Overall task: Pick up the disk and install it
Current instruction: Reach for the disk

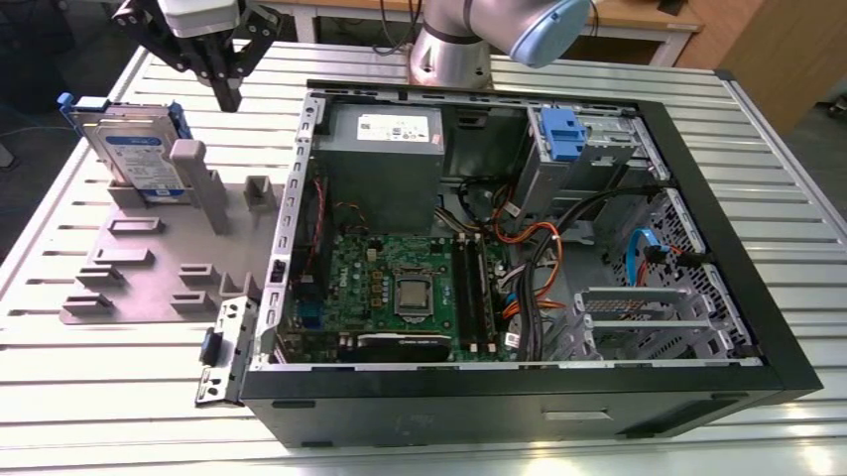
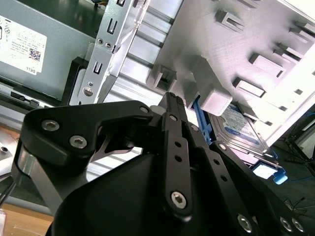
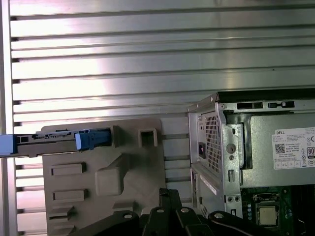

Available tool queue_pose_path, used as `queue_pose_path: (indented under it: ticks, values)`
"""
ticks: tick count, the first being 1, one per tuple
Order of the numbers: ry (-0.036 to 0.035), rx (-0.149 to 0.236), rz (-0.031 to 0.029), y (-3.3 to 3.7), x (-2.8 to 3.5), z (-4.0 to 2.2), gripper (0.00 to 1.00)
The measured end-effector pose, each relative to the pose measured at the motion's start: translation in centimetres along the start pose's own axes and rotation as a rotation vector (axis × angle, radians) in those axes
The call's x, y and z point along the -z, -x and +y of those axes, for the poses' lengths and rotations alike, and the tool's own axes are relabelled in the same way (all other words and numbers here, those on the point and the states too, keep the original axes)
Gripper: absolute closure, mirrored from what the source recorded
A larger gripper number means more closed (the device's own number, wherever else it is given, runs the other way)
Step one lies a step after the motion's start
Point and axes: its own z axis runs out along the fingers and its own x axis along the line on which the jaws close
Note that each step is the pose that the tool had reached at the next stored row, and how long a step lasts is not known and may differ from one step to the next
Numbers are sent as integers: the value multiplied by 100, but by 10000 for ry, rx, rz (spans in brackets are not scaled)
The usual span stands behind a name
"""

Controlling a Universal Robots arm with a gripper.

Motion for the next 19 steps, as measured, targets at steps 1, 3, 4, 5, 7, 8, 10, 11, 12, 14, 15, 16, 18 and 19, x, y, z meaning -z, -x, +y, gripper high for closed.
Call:
queue_pose_path:
  ticks: [1, 3, 4, 5, 7, 8, 10, 11, 12, 14, 15, 16, 18, 19]
  values:
    - [0, 0, -1, -1, 0, 0, 89]
    - [0, -3, 0, -11, 0, -1, 89]
    - [0, -2, 0, -21, 0, -1, 89]
    - [-1, 0, 0, -40, 0, 0, 89]
    - [0, -1, -1, -89, -1, 8, 89]
    - [0, 0, 0, -115, 0, 14, 89]
    - [0, 0, 0, -157, -1, 19, 89]
    - [-1, -1, 1, -174, 0, 18, 89]
    - [0, -2, 0, -188, -1, 18, 89]
    - [-1, -2, 2, -214, -2, 17, 89]
    - [0, -2, 2, -226, -3, 17, 89]
    - [0, -2, 3, -238, -3, 16, 89]
    - [0, -2, 4, -274, -4, 14, 89]
    - [0, -2, 5, -285, -5, 14, 89]
